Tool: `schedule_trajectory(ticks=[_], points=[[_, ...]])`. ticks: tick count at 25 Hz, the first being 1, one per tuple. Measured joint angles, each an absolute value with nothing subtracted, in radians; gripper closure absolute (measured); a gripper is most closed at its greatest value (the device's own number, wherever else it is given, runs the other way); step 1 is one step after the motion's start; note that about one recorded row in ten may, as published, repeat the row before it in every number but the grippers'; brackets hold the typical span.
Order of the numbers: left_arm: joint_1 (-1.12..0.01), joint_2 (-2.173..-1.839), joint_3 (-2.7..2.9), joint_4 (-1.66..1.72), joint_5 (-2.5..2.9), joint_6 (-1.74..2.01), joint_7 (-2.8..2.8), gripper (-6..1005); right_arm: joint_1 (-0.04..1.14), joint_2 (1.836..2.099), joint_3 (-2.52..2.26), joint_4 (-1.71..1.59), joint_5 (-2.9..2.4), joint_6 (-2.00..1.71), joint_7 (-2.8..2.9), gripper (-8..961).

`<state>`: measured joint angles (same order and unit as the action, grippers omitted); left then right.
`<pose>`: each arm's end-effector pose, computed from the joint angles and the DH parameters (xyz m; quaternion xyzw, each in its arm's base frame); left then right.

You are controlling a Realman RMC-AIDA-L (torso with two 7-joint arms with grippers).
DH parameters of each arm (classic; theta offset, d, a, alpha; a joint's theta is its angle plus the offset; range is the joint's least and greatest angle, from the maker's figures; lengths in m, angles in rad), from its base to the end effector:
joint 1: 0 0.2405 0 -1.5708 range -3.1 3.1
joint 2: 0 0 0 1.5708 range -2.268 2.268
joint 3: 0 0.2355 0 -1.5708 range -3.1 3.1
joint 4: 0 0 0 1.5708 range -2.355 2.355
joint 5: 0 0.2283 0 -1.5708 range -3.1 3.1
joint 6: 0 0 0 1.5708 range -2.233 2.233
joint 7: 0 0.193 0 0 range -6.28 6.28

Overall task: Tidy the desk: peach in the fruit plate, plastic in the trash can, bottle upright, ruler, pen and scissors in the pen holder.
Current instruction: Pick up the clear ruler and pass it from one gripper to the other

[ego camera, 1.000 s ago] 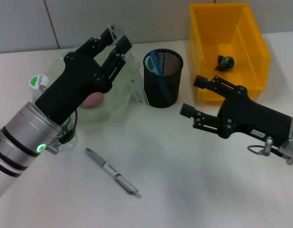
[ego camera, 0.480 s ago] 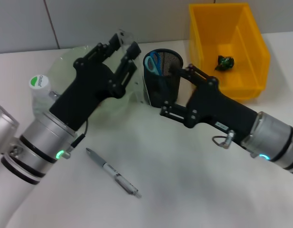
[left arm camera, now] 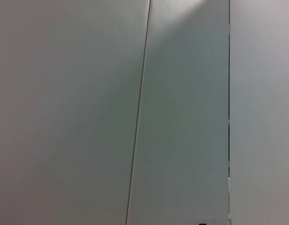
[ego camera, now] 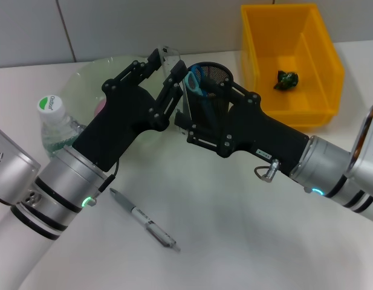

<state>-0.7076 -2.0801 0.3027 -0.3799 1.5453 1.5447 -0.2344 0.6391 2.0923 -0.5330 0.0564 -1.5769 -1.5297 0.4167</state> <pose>-0.1472 0.3360 -0.0994 -0.7855 -0.1239 -0.5027 0.3389 0.1891 0.3383 -0.0901 -0.8538 0.0660 0.4257 0.2923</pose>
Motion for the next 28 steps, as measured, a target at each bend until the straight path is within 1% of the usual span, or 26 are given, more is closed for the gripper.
schedule_trajectory(ticks=[14, 26, 28], points=[[-0.711, -2.08, 0.286, -0.392, 1.545, 1.536, -0.175, 603, 0.694, 2.092, -0.495, 0.107, -1.577, -1.436, 0.358, 144], [-0.71, -2.08, 0.278, -0.396, 1.545, 1.532, -0.161, 603, 0.706, 2.092, -0.457, 0.124, -1.578, -1.417, 0.357, 143], [-0.71, -2.08, 0.278, -0.397, 1.545, 1.532, -0.159, 603, 0.706, 2.092, -0.456, 0.125, -1.579, -1.417, 0.357, 250]])
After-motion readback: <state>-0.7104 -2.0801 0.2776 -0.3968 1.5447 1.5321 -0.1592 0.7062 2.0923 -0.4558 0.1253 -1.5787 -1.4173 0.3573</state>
